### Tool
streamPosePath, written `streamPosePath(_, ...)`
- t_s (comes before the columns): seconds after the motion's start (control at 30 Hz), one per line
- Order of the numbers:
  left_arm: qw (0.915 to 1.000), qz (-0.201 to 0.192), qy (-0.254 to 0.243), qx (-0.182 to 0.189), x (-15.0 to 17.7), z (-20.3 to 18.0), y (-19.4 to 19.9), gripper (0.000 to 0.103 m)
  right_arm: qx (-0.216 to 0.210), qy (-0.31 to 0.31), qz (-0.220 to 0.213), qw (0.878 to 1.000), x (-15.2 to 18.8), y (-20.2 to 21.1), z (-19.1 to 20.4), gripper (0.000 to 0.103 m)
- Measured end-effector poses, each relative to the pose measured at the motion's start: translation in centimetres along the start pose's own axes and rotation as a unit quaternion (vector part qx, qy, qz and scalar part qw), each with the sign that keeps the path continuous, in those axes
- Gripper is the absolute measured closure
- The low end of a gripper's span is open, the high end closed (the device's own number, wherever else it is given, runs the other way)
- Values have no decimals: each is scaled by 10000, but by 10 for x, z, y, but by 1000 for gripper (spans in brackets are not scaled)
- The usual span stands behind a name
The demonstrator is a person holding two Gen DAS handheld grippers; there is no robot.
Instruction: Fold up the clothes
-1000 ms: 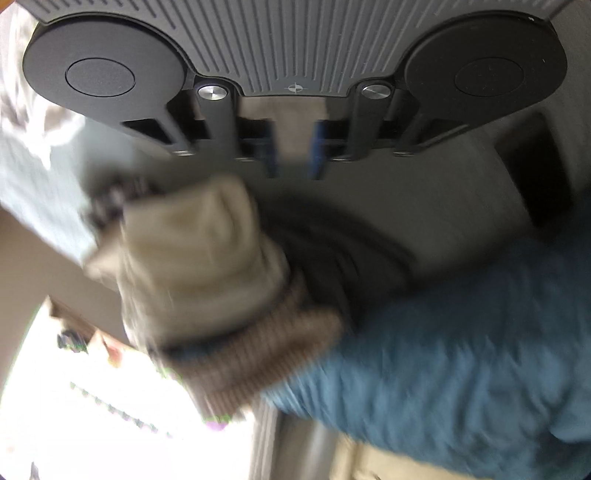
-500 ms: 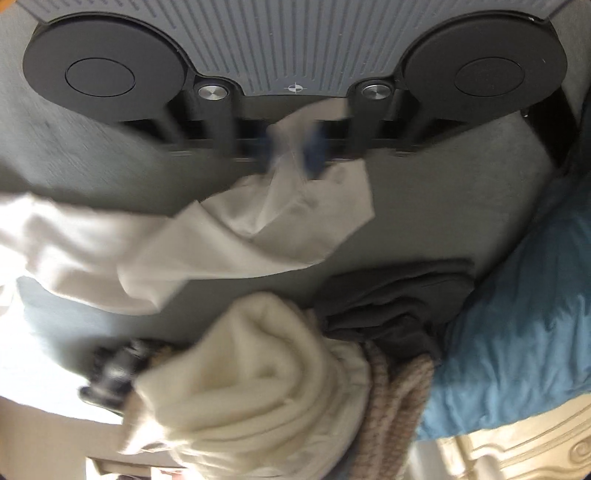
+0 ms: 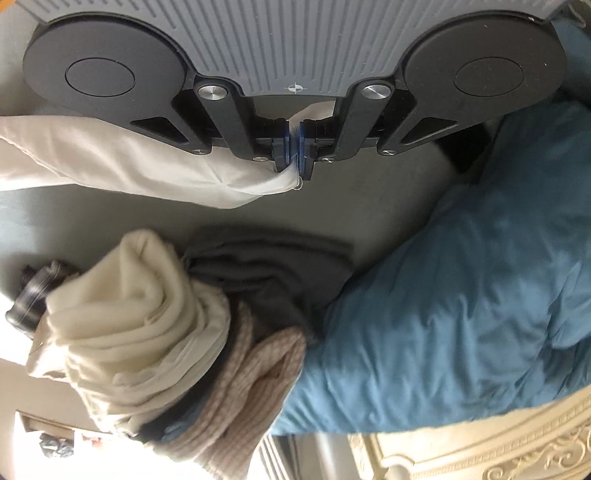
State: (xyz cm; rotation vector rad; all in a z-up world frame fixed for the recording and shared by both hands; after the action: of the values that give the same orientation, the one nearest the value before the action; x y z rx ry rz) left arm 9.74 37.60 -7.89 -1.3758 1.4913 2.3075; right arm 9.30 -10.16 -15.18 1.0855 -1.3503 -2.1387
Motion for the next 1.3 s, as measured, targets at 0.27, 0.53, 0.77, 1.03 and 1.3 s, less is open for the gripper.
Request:
streamPosePath(0.27, 9975, 440, -555, 37, 53, -8, 8, 98, -9, -1, -9, 10000, 0, 0, -1, 62)
streamPosePath(0.53, 9945, 752, -699, -209, 88, 16, 9, 51, -23, 38, 16, 10000, -1, 2, 0, 62)
streamPosePath(0.77, 9974, 536, -462, 145, 84, 29, 15, 42, -343, 452, 3, 9984, -48, 37, 7, 62)
streamPosePath(1.03, 9886, 750, -561, 1178, 86, 32, 25, 34, -1406, 702, -535, 9861, -172, 34, 50, 62)
streamPosePath(1.3, 9889, 637, -334, 1300, 79, 44, 17, 28, -774, 2155, -943, 9689, -265, -53, 99, 62)
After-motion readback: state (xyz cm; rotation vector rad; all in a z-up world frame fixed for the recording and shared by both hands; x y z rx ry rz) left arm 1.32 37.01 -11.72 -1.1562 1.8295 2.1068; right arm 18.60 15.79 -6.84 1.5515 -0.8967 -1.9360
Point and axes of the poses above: each gripper's, at about its wrist camera, not at the fingertips, and y roughly against the way its jaws point, z to its left, x to its underside, the point moved 7 cm from there along -y, roughly the way its jaws point, and after that the axes turned 10 degrees about y, right-handed, at the moved point
